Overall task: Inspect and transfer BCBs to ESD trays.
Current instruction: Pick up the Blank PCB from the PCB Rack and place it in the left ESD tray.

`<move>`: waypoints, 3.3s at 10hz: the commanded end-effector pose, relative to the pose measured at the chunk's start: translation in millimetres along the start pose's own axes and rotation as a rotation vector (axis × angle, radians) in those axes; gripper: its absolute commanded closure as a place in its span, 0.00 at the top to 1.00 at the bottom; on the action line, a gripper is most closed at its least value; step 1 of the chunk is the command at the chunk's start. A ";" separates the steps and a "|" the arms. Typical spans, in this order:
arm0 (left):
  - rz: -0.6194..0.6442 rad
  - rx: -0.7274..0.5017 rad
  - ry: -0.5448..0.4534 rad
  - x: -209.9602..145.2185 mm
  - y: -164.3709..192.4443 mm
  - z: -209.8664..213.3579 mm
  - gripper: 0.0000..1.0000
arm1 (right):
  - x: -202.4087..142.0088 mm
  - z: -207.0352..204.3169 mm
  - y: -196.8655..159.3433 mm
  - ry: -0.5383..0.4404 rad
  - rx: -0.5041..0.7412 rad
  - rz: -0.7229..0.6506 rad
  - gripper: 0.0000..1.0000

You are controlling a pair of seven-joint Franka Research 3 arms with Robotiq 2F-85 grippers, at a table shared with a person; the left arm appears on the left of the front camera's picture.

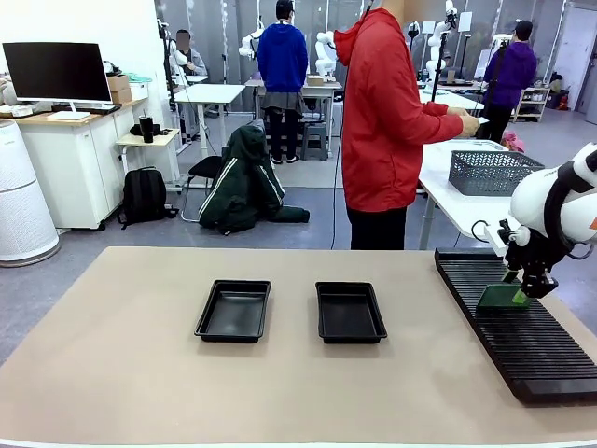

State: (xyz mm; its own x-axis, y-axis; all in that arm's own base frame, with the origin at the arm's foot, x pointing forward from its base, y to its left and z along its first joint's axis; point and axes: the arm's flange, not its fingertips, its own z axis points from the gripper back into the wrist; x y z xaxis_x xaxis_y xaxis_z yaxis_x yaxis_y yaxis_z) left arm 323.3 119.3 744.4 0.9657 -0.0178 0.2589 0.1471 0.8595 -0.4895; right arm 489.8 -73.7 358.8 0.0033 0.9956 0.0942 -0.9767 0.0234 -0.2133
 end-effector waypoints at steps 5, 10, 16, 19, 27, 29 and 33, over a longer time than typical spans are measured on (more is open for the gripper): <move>0.001 -0.008 -0.002 -0.5 0.3 -0.6 1.00 | -9.4 -4.8 -1.8 -0.016 -0.030 0.011 0.31; 0.001 -0.008 -0.002 -0.5 0.3 -0.6 1.00 | -7.4 -5.5 -3.6 -0.009 -0.024 0.016 0.04; 0.001 -0.008 -0.002 -0.5 0.3 -0.6 1.00 | -2.4 -1.6 0.4 -0.001 0.001 -0.005 0.00; 0.001 -0.008 -0.002 -0.5 0.3 -0.6 1.00 | -1.9 -1.8 0.5 -0.001 0.002 -0.005 0.03; 0.001 -0.008 -0.002 -0.5 0.3 -0.6 1.00 | 13.7 128.0 -30.5 0.018 0.164 -0.027 0.03; 0.001 -0.008 -0.002 -0.5 0.3 -0.6 1.00 | 17.6 181.9 -35.5 -0.028 0.200 -0.049 0.03; 0.001 -0.008 -0.002 -0.5 0.3 -0.6 1.00 | 25.6 277.9 -39.8 -0.070 0.224 -0.072 0.03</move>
State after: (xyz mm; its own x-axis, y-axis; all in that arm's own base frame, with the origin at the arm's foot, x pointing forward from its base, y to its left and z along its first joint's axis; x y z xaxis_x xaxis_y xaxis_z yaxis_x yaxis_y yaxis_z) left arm 323.3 119.3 744.3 0.9658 -0.0179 0.2587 0.1471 0.8595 -0.4896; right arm 463.3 -73.2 623.4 0.0250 0.9897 0.1411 -0.9997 0.0253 0.0000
